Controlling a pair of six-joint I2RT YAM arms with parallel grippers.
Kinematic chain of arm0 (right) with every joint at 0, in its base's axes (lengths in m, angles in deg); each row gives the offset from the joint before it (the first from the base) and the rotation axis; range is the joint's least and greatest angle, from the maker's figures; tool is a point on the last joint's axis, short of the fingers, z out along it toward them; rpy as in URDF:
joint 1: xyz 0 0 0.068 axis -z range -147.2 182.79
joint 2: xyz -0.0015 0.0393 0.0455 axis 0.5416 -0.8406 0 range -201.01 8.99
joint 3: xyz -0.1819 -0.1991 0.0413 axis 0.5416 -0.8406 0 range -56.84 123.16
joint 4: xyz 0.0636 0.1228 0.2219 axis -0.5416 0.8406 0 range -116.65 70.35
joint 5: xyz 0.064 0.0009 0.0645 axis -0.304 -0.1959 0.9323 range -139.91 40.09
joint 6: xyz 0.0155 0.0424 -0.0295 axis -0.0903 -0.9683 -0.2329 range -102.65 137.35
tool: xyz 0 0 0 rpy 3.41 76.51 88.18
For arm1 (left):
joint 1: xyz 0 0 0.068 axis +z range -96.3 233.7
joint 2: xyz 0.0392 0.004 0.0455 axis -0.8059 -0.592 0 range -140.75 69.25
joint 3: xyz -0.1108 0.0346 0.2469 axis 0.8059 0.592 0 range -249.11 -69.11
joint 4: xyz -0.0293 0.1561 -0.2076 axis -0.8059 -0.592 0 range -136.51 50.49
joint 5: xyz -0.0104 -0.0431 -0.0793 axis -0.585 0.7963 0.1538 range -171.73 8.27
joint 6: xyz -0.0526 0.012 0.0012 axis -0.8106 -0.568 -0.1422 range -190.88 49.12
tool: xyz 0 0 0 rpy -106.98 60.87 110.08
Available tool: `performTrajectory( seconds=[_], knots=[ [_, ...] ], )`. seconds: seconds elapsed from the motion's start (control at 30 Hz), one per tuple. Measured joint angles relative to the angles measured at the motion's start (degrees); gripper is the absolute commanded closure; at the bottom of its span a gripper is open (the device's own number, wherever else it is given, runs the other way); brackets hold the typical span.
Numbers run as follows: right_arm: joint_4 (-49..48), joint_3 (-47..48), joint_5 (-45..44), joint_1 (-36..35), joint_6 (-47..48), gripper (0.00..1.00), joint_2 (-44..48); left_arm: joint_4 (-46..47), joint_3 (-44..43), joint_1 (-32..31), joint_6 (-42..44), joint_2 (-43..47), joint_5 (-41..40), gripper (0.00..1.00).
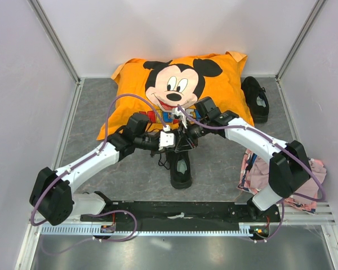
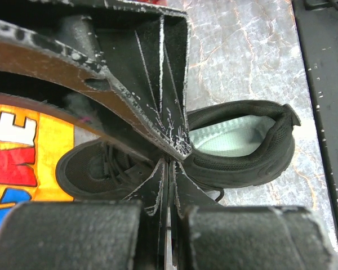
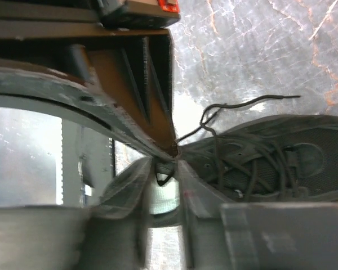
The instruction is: Tie the shoes
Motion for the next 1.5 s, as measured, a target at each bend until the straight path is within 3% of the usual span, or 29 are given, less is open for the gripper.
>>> performTrajectory(
  seconds=[0.03,0.07,0.13,0.17,0.2,0.33,0.57,0.83,1.5],
  knots=[
    [0.0,0.0,0.11,-0.11,-0.35,0.97,0.0,0.02,0.0,0.13,0.0,-0.11,-0.13,0.99],
    [-0.07,-0.02,-0.13,-0.17,-0.74,1.0,0.02,-0.09,-0.02,0.24,-0.04,-0.22,-0.22,0.97],
    [-0.26,-0.04,-0.42,-0.11,-1.25,1.0,0.02,-0.13,-0.02,0.26,-0.04,-0.37,-0.24,0.87],
    [-0.35,-0.07,-0.5,-0.04,-1.46,1.0,0.02,0.02,-0.02,0.26,-0.04,-0.44,-0.31,0.72],
    [-0.48,-0.13,-0.57,-0.04,-1.62,1.0,0.07,0.0,-0.02,0.28,-0.07,-0.44,-0.33,0.65],
    [-1.57,-1.01,-1.07,-0.07,-1.66,1.0,0.5,-1.79,-0.02,1.42,1.18,-0.39,-0.24,0.51],
    [-2.21,-1.81,-1.09,-0.07,-1.66,1.0,1.05,-10.45,2.08,10.67,14.12,0.0,-0.35,0.51],
    [-2.45,-1.81,-1.09,-0.07,-1.75,1.0,1.05,-16.63,5.16,9.68,26.8,-3.32,-0.55,0.59],
    [-2.45,-1.81,-1.2,-0.07,-2.1,1.0,1.05,-13.97,5.14,4.24,30.29,-13.51,-4.74,0.64]
  ],
)
